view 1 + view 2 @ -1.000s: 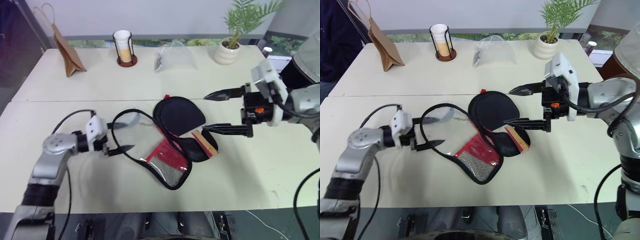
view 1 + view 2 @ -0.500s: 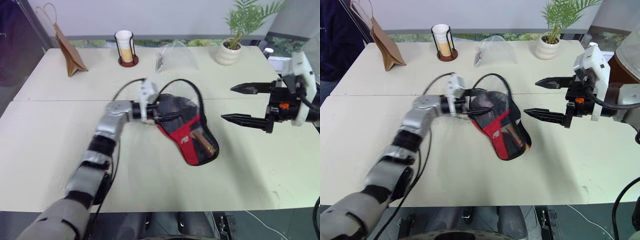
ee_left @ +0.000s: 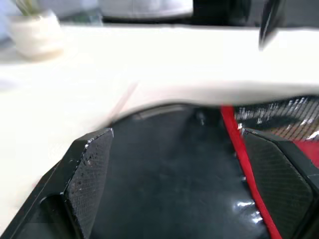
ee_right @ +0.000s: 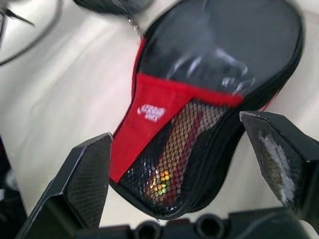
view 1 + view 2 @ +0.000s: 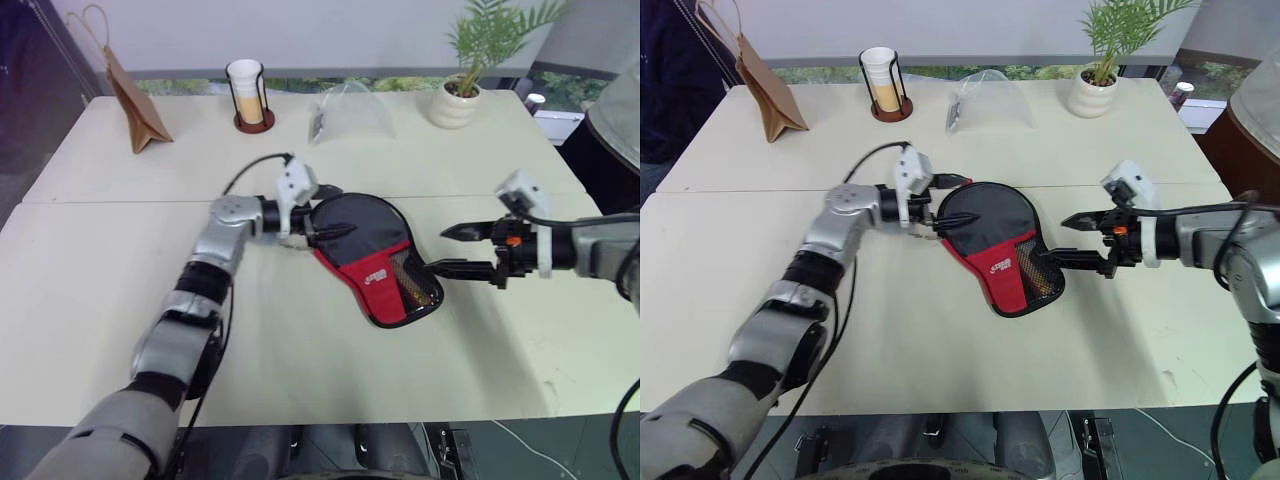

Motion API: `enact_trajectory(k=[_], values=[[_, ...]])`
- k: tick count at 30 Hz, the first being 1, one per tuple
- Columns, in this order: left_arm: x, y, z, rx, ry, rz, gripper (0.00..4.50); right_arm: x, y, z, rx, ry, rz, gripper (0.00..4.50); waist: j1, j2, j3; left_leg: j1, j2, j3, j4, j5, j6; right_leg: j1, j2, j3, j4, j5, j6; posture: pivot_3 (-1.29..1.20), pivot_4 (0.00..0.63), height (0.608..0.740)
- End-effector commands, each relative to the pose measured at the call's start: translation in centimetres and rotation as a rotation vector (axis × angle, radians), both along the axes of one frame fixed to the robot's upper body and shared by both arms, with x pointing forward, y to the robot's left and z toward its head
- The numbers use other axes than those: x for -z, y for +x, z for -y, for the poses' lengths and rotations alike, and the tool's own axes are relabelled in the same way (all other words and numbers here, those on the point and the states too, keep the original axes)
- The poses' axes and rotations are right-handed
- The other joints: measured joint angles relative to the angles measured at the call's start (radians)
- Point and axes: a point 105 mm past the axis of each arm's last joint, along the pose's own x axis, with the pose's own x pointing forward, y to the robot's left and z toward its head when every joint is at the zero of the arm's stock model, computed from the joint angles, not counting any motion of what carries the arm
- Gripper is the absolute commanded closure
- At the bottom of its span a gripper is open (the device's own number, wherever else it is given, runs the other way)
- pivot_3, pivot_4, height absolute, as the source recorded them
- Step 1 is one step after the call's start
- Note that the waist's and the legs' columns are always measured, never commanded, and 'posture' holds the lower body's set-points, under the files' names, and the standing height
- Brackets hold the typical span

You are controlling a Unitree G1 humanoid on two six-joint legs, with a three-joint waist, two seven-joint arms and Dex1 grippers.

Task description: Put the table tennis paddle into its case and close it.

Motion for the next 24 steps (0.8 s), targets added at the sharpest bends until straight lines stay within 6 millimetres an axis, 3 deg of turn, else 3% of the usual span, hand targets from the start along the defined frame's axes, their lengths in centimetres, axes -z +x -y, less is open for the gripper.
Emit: enact_trajectory(k=[1,11,22,24], values=[[-2.8,-2.2,-2.3,0.004,-0.050,0.035,0.22,1.0,0.8,0.4,0.017,0.011,-0.083,0.03,-0.006,0.000,0.000,0.000,0.000,0.000,0.000,0.000,0.000,0.000,0.000,0.000,0.000,0.000,0.000,0.00,0.150,0.734],[-3.6,-5.3,-6.8,-0.150,-0.030,0.037,0.22,5.1,3.9,0.5,0.018,0.014,-0.229,0.03,-0.013,0.000,0.000,0.000,-0.001,0.000,0.001,0.000,-0.001,0.000,0.000,0.000,0.001,0.000,-0.001,0.00,0.150,0.734],[-4.2,-6.2,-7.4,-0.210,-0.036,0.057,0.22,7.6,4.7,0.6,-0.030,-0.012,-0.293,0.03,-0.020,0.000,0.000,0.008,0.000,0.000,0.000,-0.001,-0.003,0.007,0.001,-0.001,0.001,0.000,-0.001,0.00,0.150,0.734],[-4.6,-6.2,-7.5,-0.222,-0.044,0.065,0.22,8.1,4.0,-0.4,-0.082,-0.004,-0.324,0.56,-0.020,0.000,-0.001,0.008,0.000,-0.001,0.001,-0.001,-0.003,0.008,0.001,-0.001,0.001,0.001,-0.001,0.00,0.150,0.734]])
